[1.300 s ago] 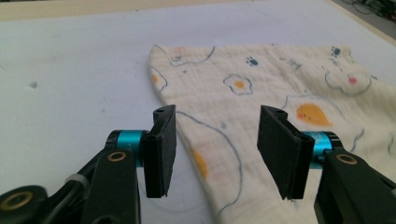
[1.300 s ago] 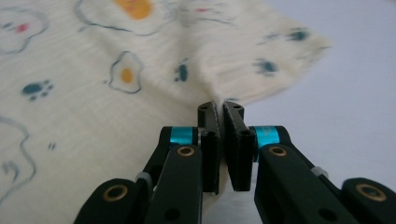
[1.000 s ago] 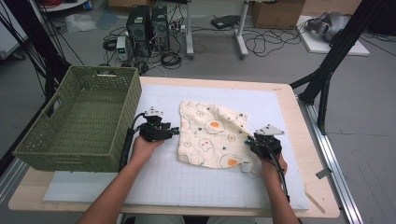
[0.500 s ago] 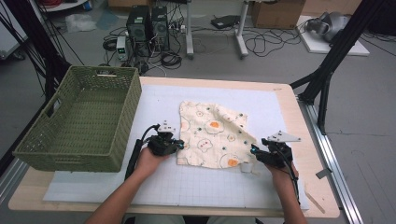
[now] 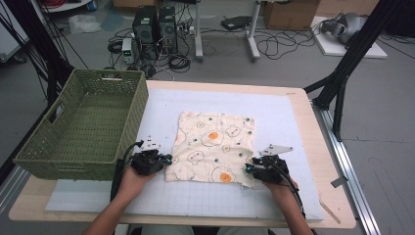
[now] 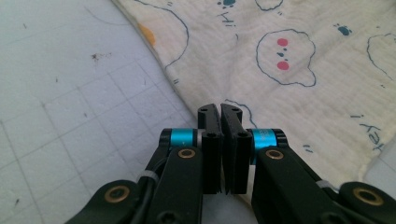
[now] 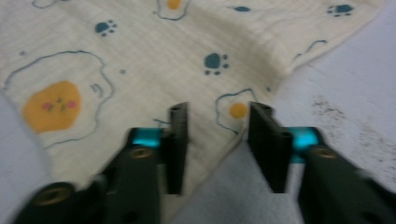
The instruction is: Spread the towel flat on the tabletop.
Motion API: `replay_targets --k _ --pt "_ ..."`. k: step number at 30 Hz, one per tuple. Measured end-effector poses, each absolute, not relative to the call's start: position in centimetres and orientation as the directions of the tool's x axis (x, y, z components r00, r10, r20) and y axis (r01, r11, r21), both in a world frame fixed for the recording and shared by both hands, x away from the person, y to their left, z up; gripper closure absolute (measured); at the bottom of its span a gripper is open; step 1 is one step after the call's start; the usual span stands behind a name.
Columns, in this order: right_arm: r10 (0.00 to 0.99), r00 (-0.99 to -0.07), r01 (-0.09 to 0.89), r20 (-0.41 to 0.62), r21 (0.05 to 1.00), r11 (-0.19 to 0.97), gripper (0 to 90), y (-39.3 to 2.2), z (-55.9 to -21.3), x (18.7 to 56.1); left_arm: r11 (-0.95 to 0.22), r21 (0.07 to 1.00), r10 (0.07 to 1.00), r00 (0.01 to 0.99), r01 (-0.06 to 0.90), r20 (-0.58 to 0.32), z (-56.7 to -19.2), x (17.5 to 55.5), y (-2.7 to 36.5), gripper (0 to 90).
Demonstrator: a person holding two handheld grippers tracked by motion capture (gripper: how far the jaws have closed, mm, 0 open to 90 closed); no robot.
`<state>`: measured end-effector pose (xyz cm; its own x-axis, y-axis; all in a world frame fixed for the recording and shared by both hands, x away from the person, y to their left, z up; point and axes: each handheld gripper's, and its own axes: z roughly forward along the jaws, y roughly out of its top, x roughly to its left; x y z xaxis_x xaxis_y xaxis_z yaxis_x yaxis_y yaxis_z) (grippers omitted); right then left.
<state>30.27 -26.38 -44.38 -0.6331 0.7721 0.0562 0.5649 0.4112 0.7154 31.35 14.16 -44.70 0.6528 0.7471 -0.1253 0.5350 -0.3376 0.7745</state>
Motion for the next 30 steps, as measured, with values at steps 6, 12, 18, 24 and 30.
replay_targets --k 6,12,18,24,30 --pt "0.760 -0.647 0.583 0.065 0.684 0.438 87.1 -27.2 -43.9 29.6 -0.310 0.771 0.737 0.652 0.557 -0.175 -44.9 30.8 14.1 84.5" --pt "0.775 -0.631 0.591 0.033 0.667 0.453 82.8 -28.9 -43.5 28.2 -0.277 0.787 0.746 0.640 0.551 -0.186 -44.8 31.5 13.6 50.0" --pt "0.805 -0.592 0.556 0.032 0.740 0.379 59.6 -29.4 -42.9 28.1 -0.217 0.820 0.777 0.602 0.530 -0.184 -43.9 34.3 13.5 48.6" --pt "0.814 -0.580 0.542 0.017 0.754 0.371 58.8 -29.3 -43.0 28.7 -0.186 0.822 0.831 0.532 0.539 -0.161 -44.2 38.4 12.5 50.2" --pt "0.810 -0.587 0.538 0.010 0.753 0.380 58.3 -29.1 -43.2 29.0 -0.196 0.815 0.859 0.497 0.545 -0.126 -45.0 40.4 10.9 61.0"
